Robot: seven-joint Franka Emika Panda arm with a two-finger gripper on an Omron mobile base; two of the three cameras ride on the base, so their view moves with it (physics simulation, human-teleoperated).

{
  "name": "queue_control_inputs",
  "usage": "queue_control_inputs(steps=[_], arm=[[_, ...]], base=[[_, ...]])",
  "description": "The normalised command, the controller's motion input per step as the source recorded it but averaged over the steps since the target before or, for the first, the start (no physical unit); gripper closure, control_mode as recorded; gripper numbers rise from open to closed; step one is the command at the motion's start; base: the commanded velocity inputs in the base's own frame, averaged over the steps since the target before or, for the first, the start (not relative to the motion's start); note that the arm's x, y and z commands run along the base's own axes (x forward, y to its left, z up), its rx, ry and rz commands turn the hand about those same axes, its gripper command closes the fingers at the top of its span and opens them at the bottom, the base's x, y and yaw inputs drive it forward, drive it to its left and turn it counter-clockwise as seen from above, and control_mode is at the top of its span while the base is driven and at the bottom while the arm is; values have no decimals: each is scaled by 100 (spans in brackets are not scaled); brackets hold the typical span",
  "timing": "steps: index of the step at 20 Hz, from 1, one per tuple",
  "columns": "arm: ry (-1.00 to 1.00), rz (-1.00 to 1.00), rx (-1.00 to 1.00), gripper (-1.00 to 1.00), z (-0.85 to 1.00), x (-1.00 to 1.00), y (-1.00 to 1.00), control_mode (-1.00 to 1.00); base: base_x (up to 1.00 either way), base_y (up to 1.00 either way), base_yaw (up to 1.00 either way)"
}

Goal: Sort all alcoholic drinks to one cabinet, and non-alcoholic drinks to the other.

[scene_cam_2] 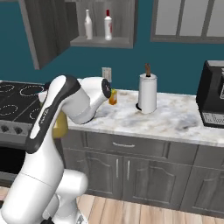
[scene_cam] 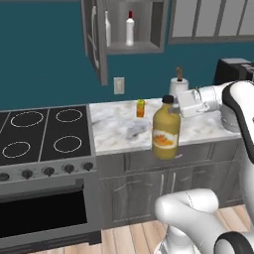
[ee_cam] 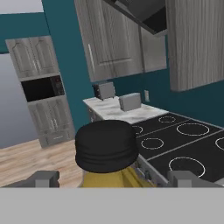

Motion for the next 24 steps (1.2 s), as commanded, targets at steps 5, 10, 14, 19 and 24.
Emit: queue_control_inputs(steps=[5, 10, 14, 19, 24], arm=[[0, 0, 0, 100, 0, 0, 0, 100], [0, 0, 0, 100, 0, 0, 0, 100], [0, 0, 0, 100, 0, 0, 0, 100], [0, 0, 0, 100, 0, 0, 0, 100], [0, 0, 0, 100, 0, 0, 0, 100]], base=[[-47, -18, 0], [-18, -2, -1], [-27, 0, 3], [-34, -5, 38], [-35, -8, 52]])
